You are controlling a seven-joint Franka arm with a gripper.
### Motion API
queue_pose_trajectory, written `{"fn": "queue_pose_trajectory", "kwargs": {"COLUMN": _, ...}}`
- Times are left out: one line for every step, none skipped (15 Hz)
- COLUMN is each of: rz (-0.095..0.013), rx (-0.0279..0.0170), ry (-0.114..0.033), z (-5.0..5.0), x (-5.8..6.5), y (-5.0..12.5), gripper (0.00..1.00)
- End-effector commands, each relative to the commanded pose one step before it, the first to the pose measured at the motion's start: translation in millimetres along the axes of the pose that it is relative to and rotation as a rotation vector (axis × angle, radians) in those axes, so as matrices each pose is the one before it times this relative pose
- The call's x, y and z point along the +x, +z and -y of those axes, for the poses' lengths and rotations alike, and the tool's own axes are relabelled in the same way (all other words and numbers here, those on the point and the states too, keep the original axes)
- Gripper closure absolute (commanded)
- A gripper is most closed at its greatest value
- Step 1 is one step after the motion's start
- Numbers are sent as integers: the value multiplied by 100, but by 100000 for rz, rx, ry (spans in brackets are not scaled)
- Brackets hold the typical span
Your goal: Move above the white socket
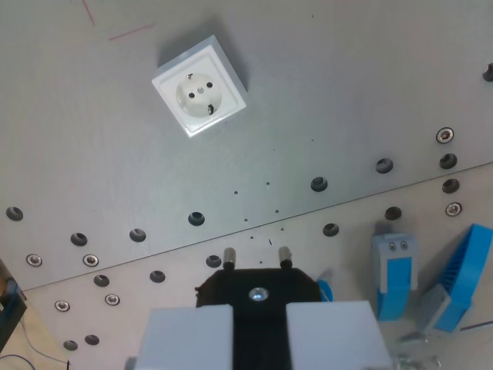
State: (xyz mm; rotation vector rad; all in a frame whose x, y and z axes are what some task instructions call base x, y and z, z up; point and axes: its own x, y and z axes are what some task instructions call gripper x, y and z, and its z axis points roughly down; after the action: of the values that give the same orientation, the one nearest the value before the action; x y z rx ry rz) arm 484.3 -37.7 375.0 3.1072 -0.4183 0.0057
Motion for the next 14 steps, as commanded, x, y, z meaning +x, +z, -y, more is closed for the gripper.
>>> {"fn": "queue_pose_trajectory", "kwargs": {"rz": 1, "rx": -3, "ry": -9, "z": -18, "x": -11, "y": 9, "gripper": 100}}
{"fn": "queue_pose_trajectory", "kwargs": {"rz": 29, "rx": 0, "ry": -23, "z": 0, "x": 0, "y": 0, "gripper": 100}}
{"fn": "queue_pose_trajectory", "kwargs": {"rz": -5, "rx": 24, "ry": -13, "z": 0, "x": 0, "y": 3, "gripper": 100}}
{"fn": "queue_pose_trajectory", "kwargs": {"rz": -11, "rx": 3, "ry": -65, "z": 1, "x": -1, "y": 7, "gripper": 100}}
{"fn": "queue_pose_trajectory", "kwargs": {"rz": -15, "rx": 32, "ry": -153, "z": 2, "x": -1, "y": 15, "gripper": 100}}
{"fn": "queue_pose_trajectory", "kwargs": {"rz": -14, "rx": -2, "ry": -271, "z": 4, "x": -2, "y": 26, "gripper": 100}}
{"fn": "queue_pose_trajectory", "kwargs": {"rz": 39, "rx": 1, "ry": -367, "z": 7, "x": -3, "y": 41, "gripper": 100}}
{"fn": "queue_pose_trajectory", "kwargs": {"rz": 19, "rx": 5, "ry": -450, "z": 9, "x": -4, "y": 61, "gripper": 100}}
{"fn": "queue_pose_trajectory", "kwargs": {"rz": -3, "rx": 13, "ry": -589, "z": 12, "x": -6, "y": 84, "gripper": 100}}
{"fn": "queue_pose_trajectory", "kwargs": {"rz": -110, "rx": 46, "ry": -708, "z": 15, "x": -8, "y": 110, "gripper": 100}}
{"fn": "queue_pose_trajectory", "kwargs": {"rz": -169, "rx": 51, "ry": -733, "z": 17, "x": -9, "y": 138, "gripper": 100}}
{"fn": "queue_pose_trajectory", "kwargs": {"rz": -337, "rx": 83, "ry": -881, "z": 19, "x": -12, "y": 167, "gripper": 100}}
{"fn": "queue_pose_trajectory", "kwargs": {"rz": -510, "rx": 118, "ry": -919, "z": 23, "x": -15, "y": 195, "gripper": 100}}
{"fn": "queue_pose_trajectory", "kwargs": {"rz": -538, "rx": 122, "ry": -831, "z": 20, "x": -17, "y": 176, "gripper": 100}}
